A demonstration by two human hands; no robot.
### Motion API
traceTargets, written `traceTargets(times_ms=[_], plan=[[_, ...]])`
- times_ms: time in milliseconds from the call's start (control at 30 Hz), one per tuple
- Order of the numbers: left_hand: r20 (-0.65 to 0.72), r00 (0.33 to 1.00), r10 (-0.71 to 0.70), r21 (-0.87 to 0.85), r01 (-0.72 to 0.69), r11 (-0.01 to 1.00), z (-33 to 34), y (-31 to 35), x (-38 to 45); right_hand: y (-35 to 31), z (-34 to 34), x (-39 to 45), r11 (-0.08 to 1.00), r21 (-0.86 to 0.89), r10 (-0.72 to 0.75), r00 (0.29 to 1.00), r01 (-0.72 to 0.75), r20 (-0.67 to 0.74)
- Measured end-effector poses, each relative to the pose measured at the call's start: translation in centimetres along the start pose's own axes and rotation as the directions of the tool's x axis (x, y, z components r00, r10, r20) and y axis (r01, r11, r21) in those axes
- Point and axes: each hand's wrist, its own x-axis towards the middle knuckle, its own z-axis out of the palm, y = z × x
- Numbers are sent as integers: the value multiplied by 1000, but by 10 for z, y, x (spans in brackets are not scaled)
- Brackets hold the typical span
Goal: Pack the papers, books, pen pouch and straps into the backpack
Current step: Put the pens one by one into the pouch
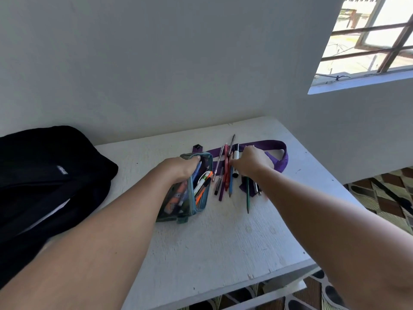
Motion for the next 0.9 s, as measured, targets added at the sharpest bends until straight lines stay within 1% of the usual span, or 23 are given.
traceTargets(times_ms=[67, 167, 200, 300, 367, 433, 467, 500, 533, 567, 600, 633, 667, 733, 800, 900], plan=[[1, 1000, -3, -9, 3, 1000, 0, 1, 0, -1, -1, 0, 1000, -22, 0, 1000, 0, 16], [7, 1000, -13, -22, 13, 1000, 0, 2, -1, -6, 0, -4, 992, -122, -35, 999, 38, 26], [8, 1000, -14, -21, 14, 1000, 0, 3, -1, -7, 0, -5, 990, -131, -42, 999, 46, 34], [1, 1000, -14, -14, 14, 1000, 0, 2, -1, -5, -4, -8, 998, -58, -24, 998, 27, 54], [4, 1000, -17, -23, 17, 1000, 0, 2, -1, -3, -9, -10, 999, 29, -22, 999, 21, 46], [6, 1000, -20, -42, 20, 999, -1, 2, -1, -5, -14, -13, 988, 142, -63, 998, 64, -13], [10, 1000, -25, -55, 25, 998, -1, 2, 1, -9, -15, -16, 964, 251, -76, 996, 85, -44], [15, 999, -32, -71, 33, 997, -1, 1, 3, -14, -15, -21, 908, 409, -79, 996, 91, -45], [19, 999, -38, -86, 39, 995, -2, 0, 5, -21, -15, -26, 822, 566, -78, 997, 61, 6], [20, 999, -43, -107, 45, 993, -2, -1, 7, -28, -13, -33, 739, 673, -97, 990, 2, 103], [21, 999, -48, -129, 50, 990, -3, -3, 9, -35, -10, -40, 697, 715, -146, 966, -52, 212], [26, 998, -49, -152, 53, 987, -6, -4, 11, -42, -5, -49, 707, 703, -203, 929, -79, 309], [33, 998, -47, -177, 53, 983, -8, -6, 12, -49, 1, -57, 748, 659, -250, 889, -75, 385], [50, 998, -45, -206, 55, 977, -13, -12, 15, -58, 16, -70, 836, 548, -307, 828, -1, 470], [61, 997, -48, -252, 62, 966, -15, -21, 22, -63, 27, -76, 875, 475, -337, 824, 95, 455], [62, 997, -53, -321, 70, 945, -17, -30, 18, -64, 30, -79, 895, 355, -387, 865, 270, 318]])
